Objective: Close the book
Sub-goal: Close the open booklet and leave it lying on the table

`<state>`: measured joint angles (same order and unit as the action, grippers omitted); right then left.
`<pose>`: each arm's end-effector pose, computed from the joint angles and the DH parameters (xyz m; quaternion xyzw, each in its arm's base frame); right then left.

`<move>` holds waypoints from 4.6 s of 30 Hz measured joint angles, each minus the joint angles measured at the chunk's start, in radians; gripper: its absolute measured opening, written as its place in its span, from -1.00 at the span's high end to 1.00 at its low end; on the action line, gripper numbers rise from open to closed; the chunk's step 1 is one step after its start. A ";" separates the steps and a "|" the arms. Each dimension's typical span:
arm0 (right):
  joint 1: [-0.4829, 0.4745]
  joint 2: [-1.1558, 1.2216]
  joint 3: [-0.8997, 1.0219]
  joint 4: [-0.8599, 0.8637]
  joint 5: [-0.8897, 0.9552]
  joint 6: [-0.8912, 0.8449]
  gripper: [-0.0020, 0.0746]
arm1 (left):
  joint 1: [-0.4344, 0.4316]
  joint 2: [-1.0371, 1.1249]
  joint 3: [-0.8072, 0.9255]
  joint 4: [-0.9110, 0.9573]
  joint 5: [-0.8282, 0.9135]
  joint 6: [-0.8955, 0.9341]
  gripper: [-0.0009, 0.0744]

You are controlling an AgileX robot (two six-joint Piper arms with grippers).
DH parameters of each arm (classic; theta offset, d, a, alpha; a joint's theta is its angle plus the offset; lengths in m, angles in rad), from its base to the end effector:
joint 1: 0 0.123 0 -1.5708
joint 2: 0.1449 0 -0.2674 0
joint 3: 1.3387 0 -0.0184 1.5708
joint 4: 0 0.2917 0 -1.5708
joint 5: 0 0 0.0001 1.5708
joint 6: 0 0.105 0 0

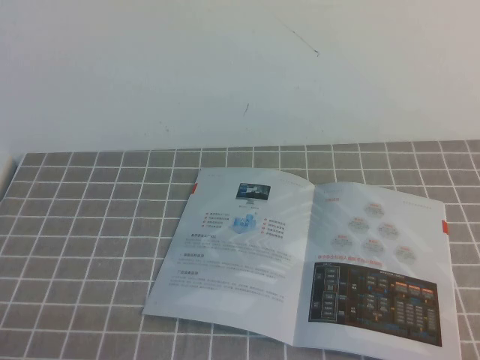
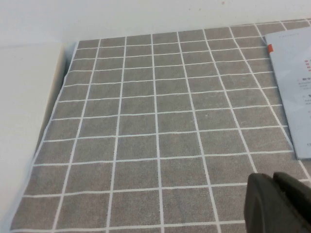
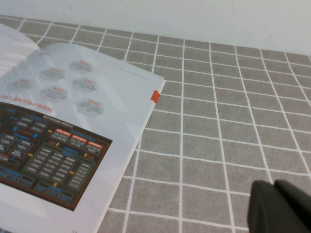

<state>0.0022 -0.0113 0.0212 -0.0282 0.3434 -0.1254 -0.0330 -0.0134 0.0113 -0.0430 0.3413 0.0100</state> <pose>0.1257 -0.0007 0.1718 -0.0583 0.7925 -0.0492 0.6051 0.1253 -0.0057 0.1762 0.0054 0.7902 -0.0251 0.6122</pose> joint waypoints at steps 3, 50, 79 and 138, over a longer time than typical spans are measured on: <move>0.000 0.000 0.000 0.000 0.000 0.000 0.95 | 0.007 0.000 0.000 0.000 0.000 0.002 0.99; 0.000 0.000 0.000 0.000 0.000 0.000 0.95 | 0.016 0.000 0.000 0.002 0.000 -0.083 0.99; 0.000 0.000 0.000 0.000 0.000 0.000 0.95 | 0.016 0.000 0.000 0.004 0.000 -0.083 0.99; 0.000 0.375 -0.753 0.155 0.172 -0.059 0.95 | 0.017 0.101 -0.421 0.192 0.028 -0.488 0.99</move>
<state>0.0022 0.3642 -0.7315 0.1265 0.5151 -0.1844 -0.0158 0.0873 -0.4097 0.1492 0.3690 -0.4782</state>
